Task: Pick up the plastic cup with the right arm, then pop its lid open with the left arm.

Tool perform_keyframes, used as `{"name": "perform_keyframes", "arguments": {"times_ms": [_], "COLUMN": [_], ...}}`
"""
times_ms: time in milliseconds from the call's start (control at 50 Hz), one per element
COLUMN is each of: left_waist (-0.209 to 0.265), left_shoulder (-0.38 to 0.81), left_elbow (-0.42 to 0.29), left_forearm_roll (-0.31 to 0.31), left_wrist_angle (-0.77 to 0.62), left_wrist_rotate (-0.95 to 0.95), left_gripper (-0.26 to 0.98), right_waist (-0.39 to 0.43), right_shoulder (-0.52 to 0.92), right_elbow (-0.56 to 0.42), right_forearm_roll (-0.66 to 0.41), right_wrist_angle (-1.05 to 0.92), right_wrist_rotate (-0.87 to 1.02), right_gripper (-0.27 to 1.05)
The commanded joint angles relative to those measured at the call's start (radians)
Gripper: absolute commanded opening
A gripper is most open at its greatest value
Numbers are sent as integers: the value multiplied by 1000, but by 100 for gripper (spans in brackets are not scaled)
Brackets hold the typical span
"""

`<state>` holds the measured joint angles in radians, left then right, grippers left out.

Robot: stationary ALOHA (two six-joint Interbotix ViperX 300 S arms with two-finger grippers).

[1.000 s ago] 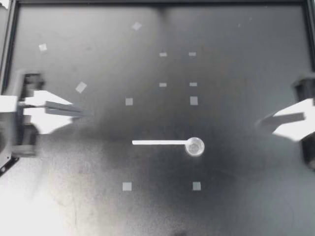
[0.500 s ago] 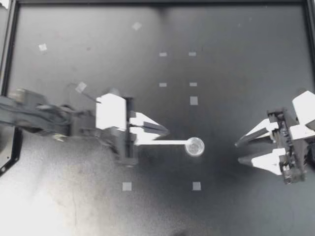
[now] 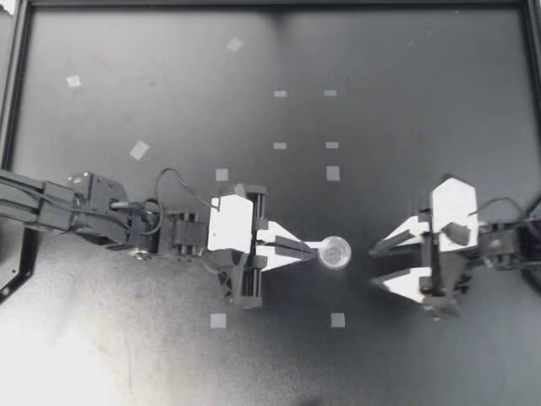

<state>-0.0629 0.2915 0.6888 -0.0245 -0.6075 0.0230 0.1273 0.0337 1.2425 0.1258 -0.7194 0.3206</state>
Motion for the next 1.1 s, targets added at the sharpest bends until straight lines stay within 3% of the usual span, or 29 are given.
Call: {"name": "perform_keyframes", "arguments": {"times_ms": [0,220,1080], "left_waist": [2,3,20], "left_shoulder": [-6,43,97], "left_elbow": [-29,-63,-95], "left_forearm_roll": [2,2,2], "left_wrist_angle": [-9,-9,-14], "left_wrist_rotate": [3,15,32], "left_gripper": [2,2,2], "right_waist": [-14,-51,-51], "right_shoulder": [31,72,156], "right_elbow": [-40,-78,-140], "right_forearm_roll": [5,5,3], "right_wrist_angle": [-12,-14,-12], "right_wrist_rotate": [-8,-37,-64], "right_gripper": [64,64,64]}}
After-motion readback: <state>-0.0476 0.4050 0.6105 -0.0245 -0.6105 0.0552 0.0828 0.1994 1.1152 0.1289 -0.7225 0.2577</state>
